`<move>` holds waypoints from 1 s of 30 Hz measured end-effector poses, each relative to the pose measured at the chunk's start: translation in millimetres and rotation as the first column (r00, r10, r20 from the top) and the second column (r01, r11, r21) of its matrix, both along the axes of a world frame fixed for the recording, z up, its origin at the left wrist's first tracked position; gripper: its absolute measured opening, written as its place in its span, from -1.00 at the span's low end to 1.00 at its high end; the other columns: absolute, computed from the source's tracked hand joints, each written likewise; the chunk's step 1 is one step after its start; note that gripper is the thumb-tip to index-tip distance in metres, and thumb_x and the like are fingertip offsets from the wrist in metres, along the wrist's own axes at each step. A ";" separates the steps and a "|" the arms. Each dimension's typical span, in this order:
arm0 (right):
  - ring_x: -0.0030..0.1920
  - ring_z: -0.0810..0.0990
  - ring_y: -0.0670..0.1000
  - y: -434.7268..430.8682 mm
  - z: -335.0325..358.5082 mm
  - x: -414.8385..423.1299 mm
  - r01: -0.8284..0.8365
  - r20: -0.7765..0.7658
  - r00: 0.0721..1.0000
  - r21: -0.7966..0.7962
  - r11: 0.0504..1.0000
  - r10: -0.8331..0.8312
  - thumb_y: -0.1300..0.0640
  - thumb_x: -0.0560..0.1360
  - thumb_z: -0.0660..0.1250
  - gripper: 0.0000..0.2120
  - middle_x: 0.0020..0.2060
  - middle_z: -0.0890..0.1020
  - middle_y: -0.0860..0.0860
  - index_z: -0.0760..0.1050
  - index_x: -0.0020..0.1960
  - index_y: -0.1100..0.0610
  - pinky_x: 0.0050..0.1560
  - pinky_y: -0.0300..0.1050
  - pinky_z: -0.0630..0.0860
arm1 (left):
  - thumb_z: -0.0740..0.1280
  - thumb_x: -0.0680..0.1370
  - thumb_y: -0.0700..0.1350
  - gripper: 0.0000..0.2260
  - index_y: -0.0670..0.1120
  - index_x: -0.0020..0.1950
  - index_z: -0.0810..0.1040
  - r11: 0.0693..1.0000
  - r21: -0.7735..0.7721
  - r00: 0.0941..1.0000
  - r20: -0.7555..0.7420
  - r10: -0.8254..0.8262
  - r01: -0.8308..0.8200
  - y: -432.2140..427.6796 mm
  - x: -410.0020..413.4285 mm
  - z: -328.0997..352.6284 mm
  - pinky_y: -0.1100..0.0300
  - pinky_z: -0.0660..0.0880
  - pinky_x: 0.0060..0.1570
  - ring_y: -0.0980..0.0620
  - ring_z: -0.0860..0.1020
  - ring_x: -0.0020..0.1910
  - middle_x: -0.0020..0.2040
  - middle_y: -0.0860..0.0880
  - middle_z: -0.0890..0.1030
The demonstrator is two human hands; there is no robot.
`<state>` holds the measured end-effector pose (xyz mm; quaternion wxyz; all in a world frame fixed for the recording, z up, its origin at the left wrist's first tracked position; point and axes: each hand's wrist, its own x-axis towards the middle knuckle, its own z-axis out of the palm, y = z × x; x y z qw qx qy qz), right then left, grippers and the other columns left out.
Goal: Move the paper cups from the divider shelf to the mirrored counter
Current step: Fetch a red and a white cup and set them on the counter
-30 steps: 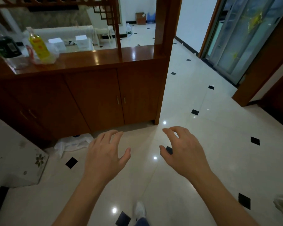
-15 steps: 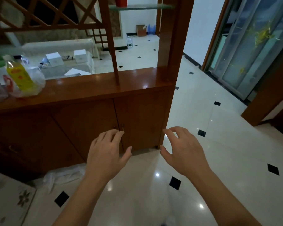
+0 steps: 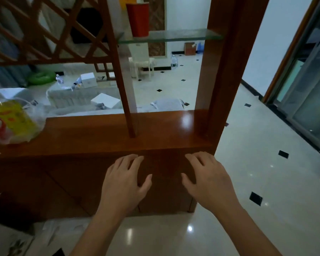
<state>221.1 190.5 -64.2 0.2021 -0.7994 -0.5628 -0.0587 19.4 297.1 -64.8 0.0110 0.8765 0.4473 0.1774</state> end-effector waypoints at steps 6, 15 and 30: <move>0.30 0.46 0.02 68.3 34.2 52.8 -0.117 -0.037 0.992 0.055 0.992 0.119 -0.22 0.49 0.24 -0.49 0.26 0.53 -0.04 0.42 0.37 -0.03 0.24 0.10 0.49 | 0.18 0.49 0.28 -0.48 0.06 0.37 0.43 0.997 0.025 0.996 0.057 0.068 -0.070 40.9 42.2 26.0 0.10 0.40 0.25 0.08 0.43 0.31 0.31 0.06 0.49; 0.22 0.47 -0.01 147.2 115.7 82.1 -0.242 0.013 0.967 0.352 0.904 0.254 -0.15 0.45 0.24 -0.55 0.17 0.56 -0.05 0.47 0.29 -0.03 0.14 -0.11 0.46 | 0.24 0.50 0.20 -0.53 0.02 0.34 0.46 0.964 0.260 0.970 0.242 -0.005 -0.060 118.7 77.6 102.9 0.06 0.40 0.30 0.06 0.42 0.30 0.32 0.03 0.48; 0.10 0.45 -0.10 309.4 260.5 102.1 -0.220 -0.293 0.879 0.451 0.865 0.377 -0.31 0.30 0.45 -0.19 0.28 0.52 -0.02 0.27 0.44 -0.08 0.03 -0.12 0.42 | 0.09 0.54 0.20 -0.36 -0.02 0.57 0.13 0.889 0.457 0.999 0.021 -0.032 0.019 236.2 95.1 167.1 -0.13 0.14 0.48 0.02 0.10 0.55 0.57 -0.01 0.18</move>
